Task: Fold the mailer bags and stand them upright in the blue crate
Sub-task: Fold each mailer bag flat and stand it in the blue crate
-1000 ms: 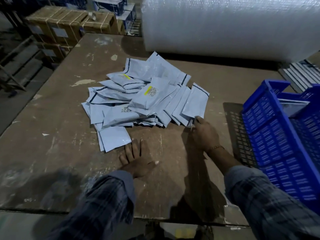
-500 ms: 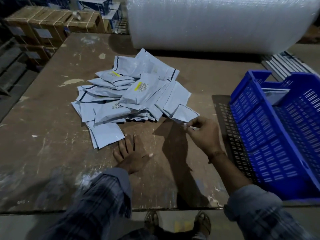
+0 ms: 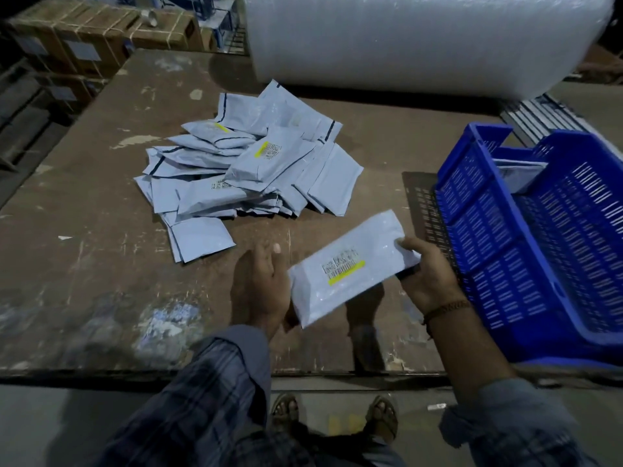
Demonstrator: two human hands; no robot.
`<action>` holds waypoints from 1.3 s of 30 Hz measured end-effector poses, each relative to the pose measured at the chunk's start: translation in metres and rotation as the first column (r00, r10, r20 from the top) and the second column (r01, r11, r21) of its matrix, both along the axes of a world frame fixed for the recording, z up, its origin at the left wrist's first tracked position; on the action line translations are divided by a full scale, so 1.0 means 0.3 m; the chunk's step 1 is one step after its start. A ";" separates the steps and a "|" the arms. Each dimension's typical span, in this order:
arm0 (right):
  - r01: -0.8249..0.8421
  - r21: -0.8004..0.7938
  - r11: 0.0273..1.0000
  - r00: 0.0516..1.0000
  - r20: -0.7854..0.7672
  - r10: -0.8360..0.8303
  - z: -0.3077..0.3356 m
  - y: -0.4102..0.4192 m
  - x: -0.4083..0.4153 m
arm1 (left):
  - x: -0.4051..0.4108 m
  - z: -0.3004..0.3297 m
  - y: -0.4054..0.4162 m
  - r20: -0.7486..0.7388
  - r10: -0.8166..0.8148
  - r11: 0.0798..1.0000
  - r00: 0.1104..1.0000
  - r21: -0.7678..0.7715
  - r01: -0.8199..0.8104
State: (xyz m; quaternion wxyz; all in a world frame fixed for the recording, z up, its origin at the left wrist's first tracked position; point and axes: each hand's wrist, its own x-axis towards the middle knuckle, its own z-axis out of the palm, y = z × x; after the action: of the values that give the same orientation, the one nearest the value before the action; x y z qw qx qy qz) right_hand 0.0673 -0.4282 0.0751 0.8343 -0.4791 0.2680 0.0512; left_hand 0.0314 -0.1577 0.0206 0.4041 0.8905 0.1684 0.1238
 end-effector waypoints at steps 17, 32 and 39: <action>0.119 -0.759 0.640 0.970 -0.048 -0.238 -0.281 0.005 -0.125 | -0.052 -0.138 -0.122 -0.218 -0.444 0.804 0.869 0.330 0.494; -0.009 -0.929 -0.369 0.738 -0.255 0.625 -0.402 0.093 -0.143 | -0.051 -0.219 -0.166 -0.326 -0.406 0.680 0.854 0.516 0.521; 0.009 -0.910 -0.414 0.731 -0.277 0.624 -0.428 0.095 -0.131 | -0.048 -0.239 -0.157 -0.310 -0.419 0.646 0.853 0.559 0.520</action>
State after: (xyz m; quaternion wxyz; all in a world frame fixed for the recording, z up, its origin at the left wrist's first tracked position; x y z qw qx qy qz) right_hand 0.0281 -0.3997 -0.0532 0.0821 -0.9863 -0.1406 -0.0254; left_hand 0.0170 -0.2049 -0.0512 0.0900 0.9919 -0.0894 -0.0053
